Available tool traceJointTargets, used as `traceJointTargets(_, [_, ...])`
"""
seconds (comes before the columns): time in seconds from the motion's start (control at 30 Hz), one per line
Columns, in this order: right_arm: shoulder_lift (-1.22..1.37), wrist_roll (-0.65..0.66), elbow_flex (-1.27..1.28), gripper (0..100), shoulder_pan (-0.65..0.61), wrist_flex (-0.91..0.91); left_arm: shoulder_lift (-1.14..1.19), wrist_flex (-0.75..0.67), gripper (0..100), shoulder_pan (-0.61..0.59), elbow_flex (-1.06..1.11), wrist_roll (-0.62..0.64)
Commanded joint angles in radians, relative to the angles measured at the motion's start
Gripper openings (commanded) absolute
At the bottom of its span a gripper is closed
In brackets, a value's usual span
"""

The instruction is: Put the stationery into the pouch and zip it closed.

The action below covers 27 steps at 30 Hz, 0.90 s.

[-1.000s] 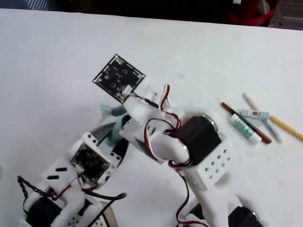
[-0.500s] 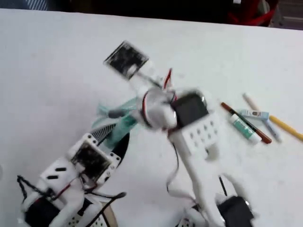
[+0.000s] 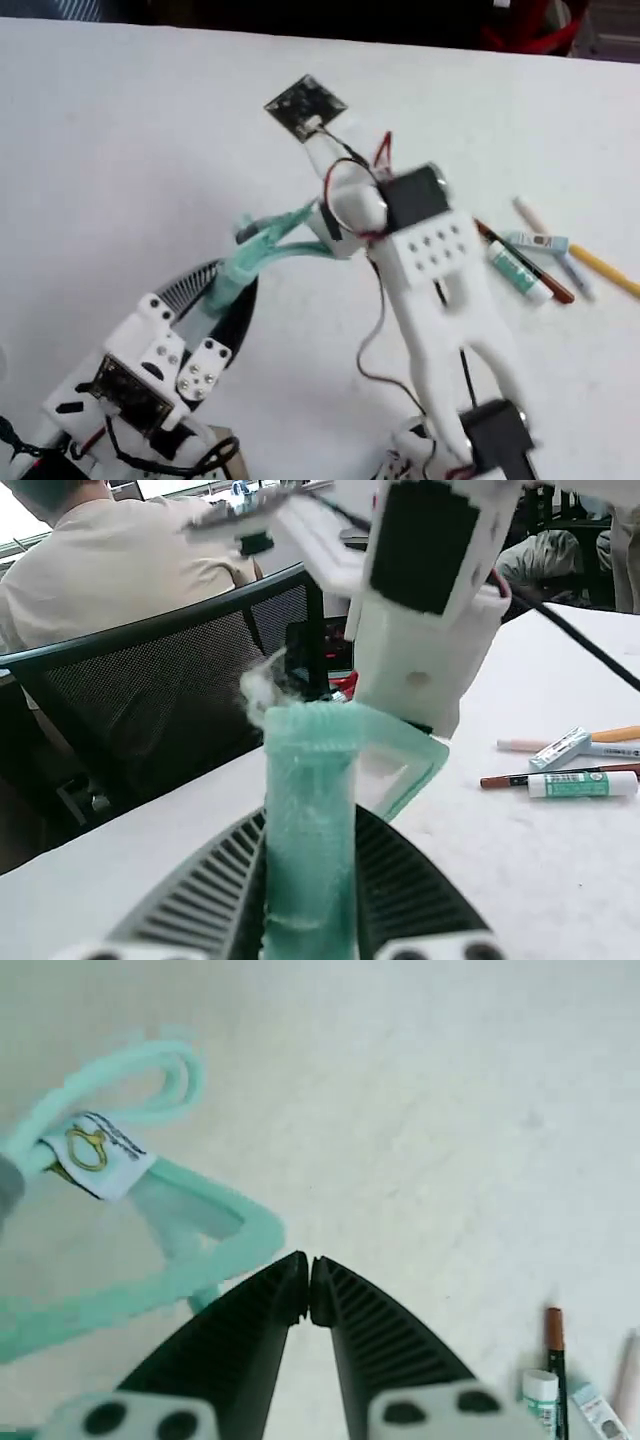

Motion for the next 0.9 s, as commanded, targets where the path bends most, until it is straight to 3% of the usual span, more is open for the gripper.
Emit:
traceJointTargets(0.0, [-0.148,0.003,-0.077,2.1,0.021,0.013,0.002,-0.038,2,-0.010,-0.051,0.002])
traceJointTargets(0.13, [-0.306,0.009,-0.112,2.9,0.088,-0.030,0.002,-0.044,2,-0.010,-0.035,0.002])
traceJointTargets(0.23, [-0.386,0.058,-0.104,13.3,0.128,-0.071,0.002,-0.048,2,-0.002,-0.018,0.002])
traceJointTargets(0.37, [-0.446,0.430,-0.025,24.8,0.077,-0.068,0.005,-0.037,2,0.018,-0.043,-0.094])
traceJointTargets(0.47, [-0.510,0.572,0.051,24.4,-0.004,-0.070,0.007,0.017,2,0.070,-0.064,-0.219])
traceJointTargets(0.6, [-0.572,0.611,0.104,24.5,-0.085,-0.073,0.007,0.118,2,0.091,-0.087,-0.419])
traceJointTargets(0.77, [-0.582,0.614,0.209,24.5,-0.094,-0.128,0.004,0.259,2,0.085,-0.100,-0.704])
traceJointTargets(0.87, [-0.581,0.531,0.227,23.8,-0.093,-0.208,0.004,0.333,2,0.084,-0.092,-0.809])
